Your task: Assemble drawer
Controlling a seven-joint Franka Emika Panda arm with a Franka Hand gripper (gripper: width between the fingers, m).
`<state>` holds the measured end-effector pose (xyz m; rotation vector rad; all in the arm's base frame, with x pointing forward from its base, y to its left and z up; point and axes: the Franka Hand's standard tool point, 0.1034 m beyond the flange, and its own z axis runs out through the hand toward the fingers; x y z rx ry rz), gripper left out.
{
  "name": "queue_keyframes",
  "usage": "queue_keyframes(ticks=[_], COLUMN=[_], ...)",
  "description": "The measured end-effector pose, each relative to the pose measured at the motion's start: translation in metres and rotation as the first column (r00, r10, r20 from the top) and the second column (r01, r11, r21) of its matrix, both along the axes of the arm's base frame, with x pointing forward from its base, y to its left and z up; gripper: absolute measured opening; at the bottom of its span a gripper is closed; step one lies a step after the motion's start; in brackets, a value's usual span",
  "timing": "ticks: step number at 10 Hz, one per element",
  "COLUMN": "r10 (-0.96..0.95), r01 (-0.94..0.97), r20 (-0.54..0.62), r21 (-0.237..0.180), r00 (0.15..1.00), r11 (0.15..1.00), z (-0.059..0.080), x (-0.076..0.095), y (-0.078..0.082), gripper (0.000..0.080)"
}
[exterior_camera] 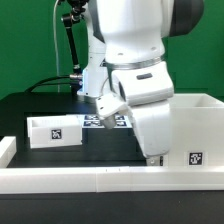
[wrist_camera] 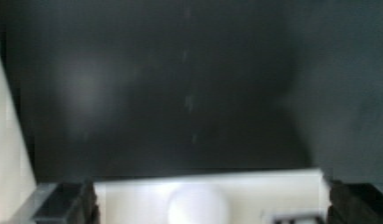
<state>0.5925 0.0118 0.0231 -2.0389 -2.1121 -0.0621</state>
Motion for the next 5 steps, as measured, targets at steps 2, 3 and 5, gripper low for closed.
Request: queue_keyframes(ticks=[2,3,5], r10=[-0.038,-0.063,-0.102], r01=[0.038,0.063,0.102], r20=[0.003,0.010,0.030], r21=[-0.004,-0.006,-0.022], r00=[0.999,0.998,0.994], r11=[0.999,0.998,0.994], z=[0.000,0.002,0.012], x=[0.000,-0.003,-0.025], y=[-0.031,-0.046,-0.068], gripper=[0.0649,0.0649,0.0649])
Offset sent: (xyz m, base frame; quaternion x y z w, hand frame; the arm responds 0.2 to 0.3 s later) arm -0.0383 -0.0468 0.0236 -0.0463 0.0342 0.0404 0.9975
